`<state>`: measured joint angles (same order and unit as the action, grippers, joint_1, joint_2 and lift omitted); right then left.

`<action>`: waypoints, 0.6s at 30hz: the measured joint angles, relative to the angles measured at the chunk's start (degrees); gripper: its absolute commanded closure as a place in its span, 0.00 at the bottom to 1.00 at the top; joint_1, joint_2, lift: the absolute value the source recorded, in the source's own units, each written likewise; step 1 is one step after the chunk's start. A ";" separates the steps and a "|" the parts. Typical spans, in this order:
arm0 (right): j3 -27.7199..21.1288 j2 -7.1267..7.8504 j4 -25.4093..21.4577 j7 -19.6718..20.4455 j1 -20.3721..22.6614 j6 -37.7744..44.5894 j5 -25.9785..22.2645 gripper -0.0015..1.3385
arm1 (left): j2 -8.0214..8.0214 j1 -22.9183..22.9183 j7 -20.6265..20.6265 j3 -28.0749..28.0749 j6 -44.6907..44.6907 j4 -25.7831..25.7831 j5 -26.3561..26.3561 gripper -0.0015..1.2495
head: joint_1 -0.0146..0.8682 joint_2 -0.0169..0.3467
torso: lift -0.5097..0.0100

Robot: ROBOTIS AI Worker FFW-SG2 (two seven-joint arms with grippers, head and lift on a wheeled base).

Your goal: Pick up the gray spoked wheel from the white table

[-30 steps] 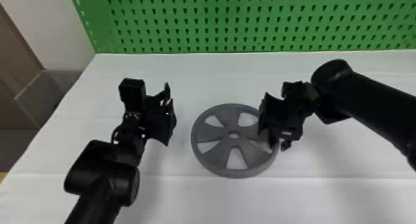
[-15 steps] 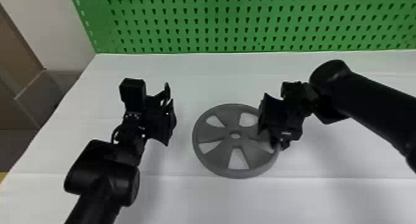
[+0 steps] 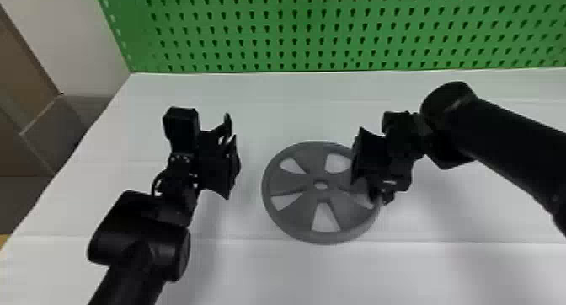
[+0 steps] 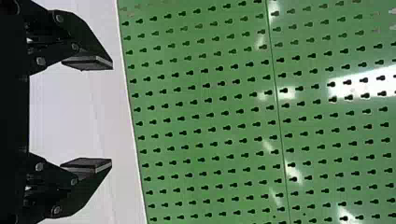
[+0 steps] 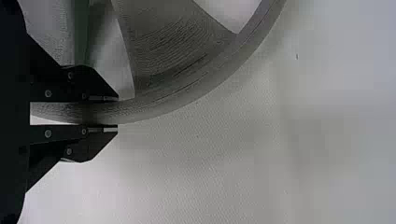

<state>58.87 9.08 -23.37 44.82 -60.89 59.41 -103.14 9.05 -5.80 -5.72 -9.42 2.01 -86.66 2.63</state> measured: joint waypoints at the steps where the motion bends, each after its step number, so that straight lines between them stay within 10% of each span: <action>1: -0.11 0.02 0.00 0.00 0.02 0.00 0.06 0.79 | 0.00 0.00 0.00 0.00 0.00 0.00 -0.01 0.41 | 0.90 0.33 | 0.84; 18: -10.34 0.35 -1.34 0.00 0.43 1.52 9.12 0.79 | 0.00 0.22 -0.03 0.09 0.10 0.00 0.00 0.41 | 0.90 0.33 | 0.84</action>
<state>48.53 9.43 -24.71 44.82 -60.46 60.94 -94.02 9.05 -5.58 -5.75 -9.33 2.10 -86.66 2.63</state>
